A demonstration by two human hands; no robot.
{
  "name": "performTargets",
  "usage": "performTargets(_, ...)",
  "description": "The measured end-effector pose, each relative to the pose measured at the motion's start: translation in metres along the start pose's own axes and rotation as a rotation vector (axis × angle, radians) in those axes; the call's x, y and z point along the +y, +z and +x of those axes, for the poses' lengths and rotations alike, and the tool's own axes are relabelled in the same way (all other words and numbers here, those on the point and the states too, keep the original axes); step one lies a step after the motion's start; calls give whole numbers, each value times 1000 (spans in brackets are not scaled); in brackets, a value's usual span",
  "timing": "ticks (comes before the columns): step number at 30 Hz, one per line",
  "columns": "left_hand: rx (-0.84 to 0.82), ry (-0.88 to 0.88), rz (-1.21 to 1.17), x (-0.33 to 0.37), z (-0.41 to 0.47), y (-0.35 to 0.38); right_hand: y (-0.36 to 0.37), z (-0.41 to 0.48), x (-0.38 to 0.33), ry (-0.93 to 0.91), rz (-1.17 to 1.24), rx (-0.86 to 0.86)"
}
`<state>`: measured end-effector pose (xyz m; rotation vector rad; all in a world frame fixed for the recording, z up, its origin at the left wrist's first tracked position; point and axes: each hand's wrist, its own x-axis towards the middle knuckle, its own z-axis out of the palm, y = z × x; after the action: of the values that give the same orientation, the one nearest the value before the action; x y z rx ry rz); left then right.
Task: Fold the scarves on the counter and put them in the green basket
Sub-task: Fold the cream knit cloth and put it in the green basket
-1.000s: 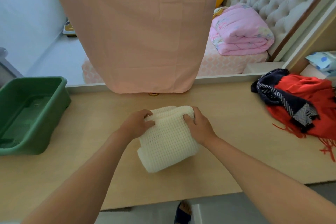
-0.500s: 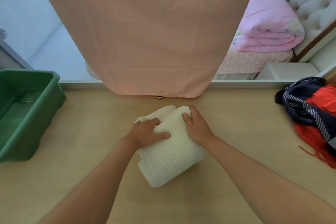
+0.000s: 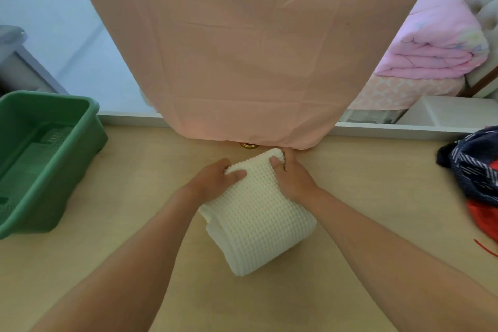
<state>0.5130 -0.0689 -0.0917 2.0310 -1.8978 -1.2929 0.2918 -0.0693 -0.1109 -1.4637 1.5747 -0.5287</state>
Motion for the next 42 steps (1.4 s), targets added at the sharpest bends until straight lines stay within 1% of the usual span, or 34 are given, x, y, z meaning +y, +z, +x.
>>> performTargets(1,73,-21,103,5,0,0,2,5,0,42,-53,11)
performTargets(2,191,-21,266,9,-1,2,4,10,0,79,-103,28)
performTargets(4,508,57,574,18,-4,15,11,17,-2,115,-208,67)
performTargets(5,622,121,650,23,-8,25,13,19,-5,123,-256,94)
performTargets(6,712,205,655,28,-12,36,16,20,-6,133,-296,123)
performTargets(7,747,284,624,31,-16,47,18,21,-7,149,-323,149)
performTargets(8,735,327,576,32,-18,58,19,21,-8,172,-343,168)
performTargets(10,610,280,512,28,-23,73,23,20,-9,173,-390,244)
performTargets(11,538,236,504,22,-24,75,24,18,-8,104,-407,320)
performTargets(12,463,204,496,14,-22,73,25,15,-6,-39,-412,405)
performTargets(13,395,196,485,6,-19,70,26,12,-4,-222,-415,458)
performTargets(14,343,210,475,-2,-15,66,27,9,-3,-399,-420,459)
performTargets(15,307,232,476,-9,-12,62,27,6,0,-537,-431,403)
performTargets(16,287,259,482,-14,-9,58,26,3,4,-623,-455,311)
performTargets(17,275,287,488,-19,-6,54,26,0,8,-651,-495,199)
performTargets(19,262,314,499,-27,-1,47,23,-5,16,-592,-570,-20)
performTargets(21,263,291,569,-27,4,39,19,-7,23,-491,-570,-143)
performTargets(23,296,258,697,-14,1,37,19,-9,26,-427,-577,-155)
performTargets(25,399,289,796,4,-11,44,22,-10,25,-388,-581,-139)
performTargets(27,501,335,748,14,-24,57,27,-12,24,-331,-554,-126)
performTargets(29,518,325,620,6,-35,67,32,-14,22,-277,-555,-115)
performTargets(32,436,261,532,-31,-49,66,43,-18,14,-227,-618,-125)
performTargets(35,312,202,485,-65,-55,47,61,-24,-4,-192,-689,-140)
performTargets(39,154,211,522,-92,-59,11,87,-38,-29,-203,-847,-66)
performTargets(42,123,273,649,-118,-66,-13,107,-50,-41,-268,-877,-51)
